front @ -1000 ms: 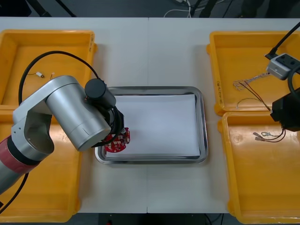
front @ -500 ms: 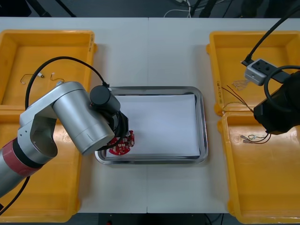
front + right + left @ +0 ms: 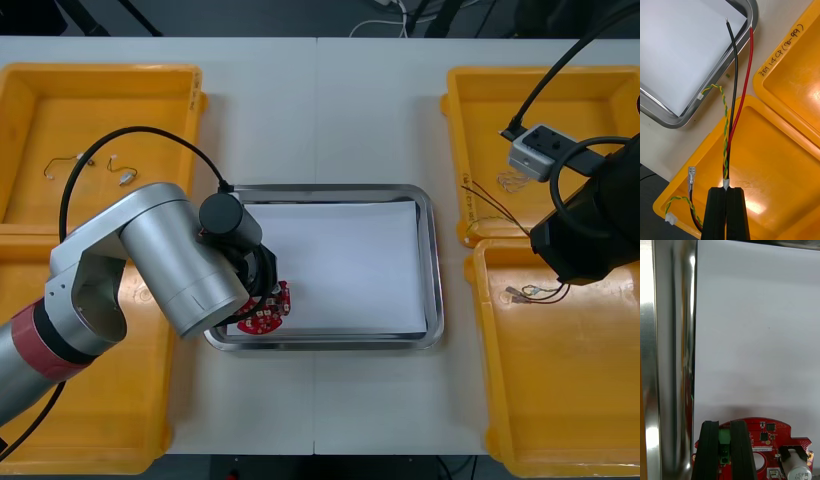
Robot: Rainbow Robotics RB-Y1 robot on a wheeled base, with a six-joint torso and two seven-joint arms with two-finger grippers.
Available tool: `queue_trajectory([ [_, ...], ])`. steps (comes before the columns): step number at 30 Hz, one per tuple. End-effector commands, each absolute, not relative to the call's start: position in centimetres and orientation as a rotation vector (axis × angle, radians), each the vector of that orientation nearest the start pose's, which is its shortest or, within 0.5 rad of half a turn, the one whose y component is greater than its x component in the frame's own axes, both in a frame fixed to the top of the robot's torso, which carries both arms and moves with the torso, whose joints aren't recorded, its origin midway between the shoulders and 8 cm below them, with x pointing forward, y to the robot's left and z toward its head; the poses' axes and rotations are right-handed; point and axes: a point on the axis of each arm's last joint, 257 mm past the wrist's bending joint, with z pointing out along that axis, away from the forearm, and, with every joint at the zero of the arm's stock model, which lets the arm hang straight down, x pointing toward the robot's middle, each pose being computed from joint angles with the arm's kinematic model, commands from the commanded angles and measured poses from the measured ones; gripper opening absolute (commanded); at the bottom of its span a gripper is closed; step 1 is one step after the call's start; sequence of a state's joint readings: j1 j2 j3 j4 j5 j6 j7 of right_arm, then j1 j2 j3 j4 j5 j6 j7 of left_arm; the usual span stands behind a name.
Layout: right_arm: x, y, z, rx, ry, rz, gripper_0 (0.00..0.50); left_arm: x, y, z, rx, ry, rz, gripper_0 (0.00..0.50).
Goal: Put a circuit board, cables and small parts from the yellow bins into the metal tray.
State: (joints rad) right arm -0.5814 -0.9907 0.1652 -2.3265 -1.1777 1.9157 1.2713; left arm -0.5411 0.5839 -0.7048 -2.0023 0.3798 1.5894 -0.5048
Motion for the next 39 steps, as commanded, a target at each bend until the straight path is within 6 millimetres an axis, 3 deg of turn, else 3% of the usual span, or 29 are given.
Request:
queue_trajectory([
  [1, 36.5, -22.0, -10.7, -0.985, 2.533, -0.086, 0.000, 43.8, 11.7, -27.2, -0.166, 2.573, -0.098, 0.000],
  [18, 36.0, -21.0, -11.6, -1.027, 2.542, -0.048, 0.000, 44.3, 11.9, -27.6, -0.180, 2.567, -0.099, 0.007],
  [19, 36.0, -20.9, -11.6, -1.027, 2.541, -0.046, 0.000, 44.3, 12.0, -27.5, -0.182, 2.566, -0.099, 0.049],
  [20, 36.0, -20.7, -11.6, -1.033, 2.539, -0.037, 0.000, 44.3, 12.0, -27.6, -0.182, 2.567, -0.100, 0.135],
  [23, 35.8, -20.5, -11.8, -1.045, 2.540, -0.031, 0.000, 44.3, 11.9, -27.5, -0.185, 2.564, -0.106, 0.276],
  [24, 35.7, -20.4, -11.8, -1.048, 2.539, -0.030, 0.000, 44.4, 11.9, -27.5, -0.185, 2.563, -0.105, 0.354],
  [28, 35.9, -20.6, -11.8, -1.044, 2.536, -0.040, 0.000, 44.4, 11.8, -27.5, -0.186, 2.561, -0.109, 0.482],
  [29, 35.8, -20.6, -11.9, -1.044, 2.538, -0.041, 0.000, 44.4, 11.8, -27.5, -0.187, 2.560, -0.112, 0.500],
  [39, 35.5, -20.5, -12.1, -1.051, 2.548, -0.029, 0.000, 44.8, 11.7, -27.1, -0.199, 2.538, -0.123, 0.500],
])
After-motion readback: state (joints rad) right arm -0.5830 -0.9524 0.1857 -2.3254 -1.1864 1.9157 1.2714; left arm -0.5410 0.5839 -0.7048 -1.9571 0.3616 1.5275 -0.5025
